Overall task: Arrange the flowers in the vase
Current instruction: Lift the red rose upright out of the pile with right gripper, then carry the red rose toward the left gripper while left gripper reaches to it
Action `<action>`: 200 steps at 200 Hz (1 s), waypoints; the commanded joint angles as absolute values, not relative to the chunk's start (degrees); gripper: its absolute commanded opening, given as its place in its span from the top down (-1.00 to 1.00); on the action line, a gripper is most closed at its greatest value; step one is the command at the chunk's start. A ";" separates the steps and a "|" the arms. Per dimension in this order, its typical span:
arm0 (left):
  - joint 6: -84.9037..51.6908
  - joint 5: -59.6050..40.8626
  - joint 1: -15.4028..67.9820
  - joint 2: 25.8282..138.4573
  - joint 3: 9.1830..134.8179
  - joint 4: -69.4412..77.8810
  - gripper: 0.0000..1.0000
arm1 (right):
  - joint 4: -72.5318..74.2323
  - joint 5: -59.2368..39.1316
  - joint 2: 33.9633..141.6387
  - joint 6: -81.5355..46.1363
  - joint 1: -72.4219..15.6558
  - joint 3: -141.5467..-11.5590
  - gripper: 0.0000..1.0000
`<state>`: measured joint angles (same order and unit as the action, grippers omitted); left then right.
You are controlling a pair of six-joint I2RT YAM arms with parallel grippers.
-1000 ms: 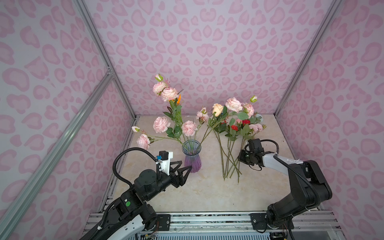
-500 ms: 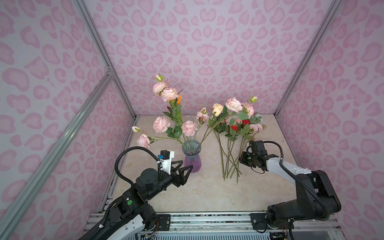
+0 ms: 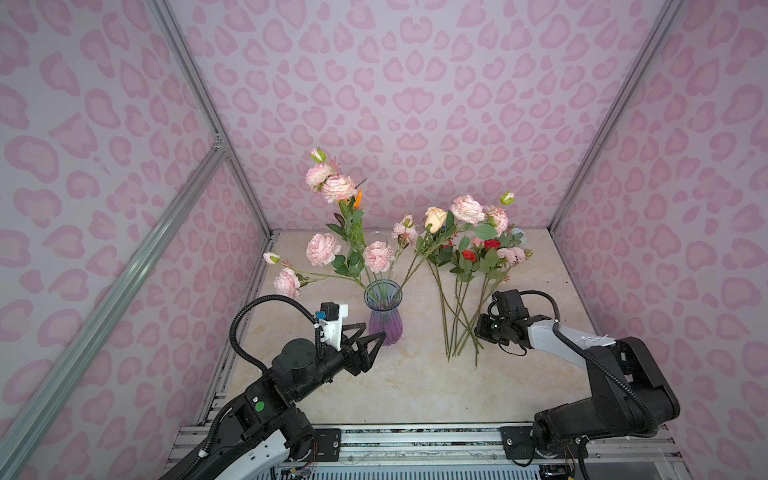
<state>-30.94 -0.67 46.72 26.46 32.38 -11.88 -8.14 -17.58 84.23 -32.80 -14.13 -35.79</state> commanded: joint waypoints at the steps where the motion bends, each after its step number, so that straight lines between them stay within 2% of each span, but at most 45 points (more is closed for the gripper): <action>1: -30.94 -0.97 46.67 26.83 32.52 -9.23 -0.49 | -8.00 -16.79 84.58 -32.54 -14.15 -35.76 0.86; 15: -30.93 -1.05 46.67 27.06 32.67 -9.23 -0.49 | -7.93 -16.77 85.26 -32.24 -14.15 -36.20 0.87; 34: -31.03 -1.06 46.68 26.97 32.71 -9.48 -0.49 | -8.98 -15.90 84.02 -31.19 -14.15 -36.83 1.00; 91: -29.89 -0.26 46.67 27.82 33.95 -9.32 -0.49 | -13.02 -7.32 67.58 -27.34 -17.69 -37.00 1.00; 145: -29.09 -0.86 46.68 29.06 35.42 -9.00 -0.48 | -13.98 -3.31 57.62 -26.19 -19.74 -37.09 1.00; 200: -26.92 -0.47 46.68 30.39 38.75 -9.76 -0.47 | -12.20 6.34 43.91 -24.97 -24.93 -38.07 1.00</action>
<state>-28.71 -0.67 46.72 29.76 36.88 -11.84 -13.52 -0.08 47.88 -26.57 -23.05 -37.12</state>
